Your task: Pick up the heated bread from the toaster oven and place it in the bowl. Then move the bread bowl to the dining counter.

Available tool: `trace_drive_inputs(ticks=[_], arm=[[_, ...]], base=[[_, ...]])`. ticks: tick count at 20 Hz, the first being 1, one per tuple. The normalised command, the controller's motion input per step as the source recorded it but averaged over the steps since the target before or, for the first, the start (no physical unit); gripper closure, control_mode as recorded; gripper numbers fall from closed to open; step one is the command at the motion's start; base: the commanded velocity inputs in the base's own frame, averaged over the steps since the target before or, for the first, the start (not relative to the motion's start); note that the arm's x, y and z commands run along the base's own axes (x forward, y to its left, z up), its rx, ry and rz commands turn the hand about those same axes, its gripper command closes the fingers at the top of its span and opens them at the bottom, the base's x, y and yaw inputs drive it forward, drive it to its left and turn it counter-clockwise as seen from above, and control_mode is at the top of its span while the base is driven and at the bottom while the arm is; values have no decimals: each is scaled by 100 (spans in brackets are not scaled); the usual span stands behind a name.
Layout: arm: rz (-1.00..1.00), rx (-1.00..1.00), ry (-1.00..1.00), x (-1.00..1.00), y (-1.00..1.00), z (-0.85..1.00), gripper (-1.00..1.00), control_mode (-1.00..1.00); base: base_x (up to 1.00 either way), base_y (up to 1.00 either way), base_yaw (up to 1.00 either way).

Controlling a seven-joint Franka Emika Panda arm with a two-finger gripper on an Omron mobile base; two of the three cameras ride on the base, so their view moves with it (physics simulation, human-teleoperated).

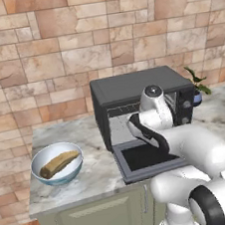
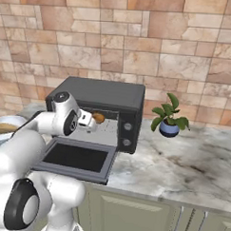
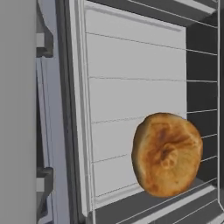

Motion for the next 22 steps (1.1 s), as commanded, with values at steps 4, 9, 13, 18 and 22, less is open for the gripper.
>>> trace_drive_inputs(ticks=[4, 9, 13, 18, 22], arm=[[0, 0, 19, -100, 0, -15, -100, -100], [0, 0, 21, -100, -1, -22, -100, -100], [-2, 2, -5, -92, -2, 19, -100, -100], [-1, 0, -43, -27, 0, 89, -100, -100], [0, 0, -41, 14, 0, 94, -100, -100]], base=[[0, 0, 0], [0, 0, 0], [0, 0, 0], [0, 0, 0], [0, 0, 0]])
